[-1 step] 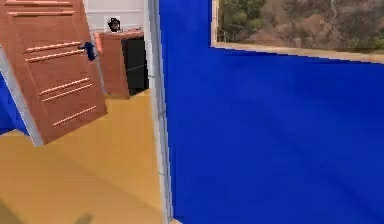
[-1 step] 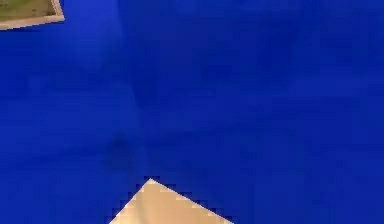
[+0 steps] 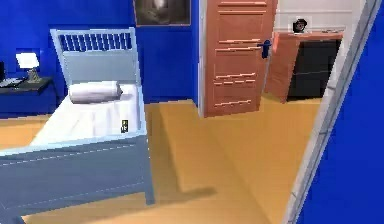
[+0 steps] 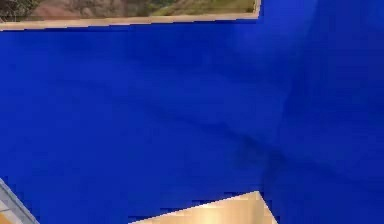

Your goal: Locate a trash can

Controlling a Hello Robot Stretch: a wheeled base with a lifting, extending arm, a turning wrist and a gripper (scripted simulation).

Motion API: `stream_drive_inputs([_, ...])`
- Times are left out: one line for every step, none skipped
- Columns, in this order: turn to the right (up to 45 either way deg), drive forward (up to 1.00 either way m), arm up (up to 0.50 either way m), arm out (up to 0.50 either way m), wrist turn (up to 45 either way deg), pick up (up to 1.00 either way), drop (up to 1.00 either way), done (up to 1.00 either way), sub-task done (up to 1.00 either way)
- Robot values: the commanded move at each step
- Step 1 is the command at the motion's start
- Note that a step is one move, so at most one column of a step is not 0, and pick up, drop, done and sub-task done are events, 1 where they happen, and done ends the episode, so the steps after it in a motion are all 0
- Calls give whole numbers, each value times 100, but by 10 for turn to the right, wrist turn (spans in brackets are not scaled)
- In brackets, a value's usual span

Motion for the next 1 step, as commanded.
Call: stream_drive_inputs([-450, 0, 0, 0, 0, 0, 0, 0, 0])
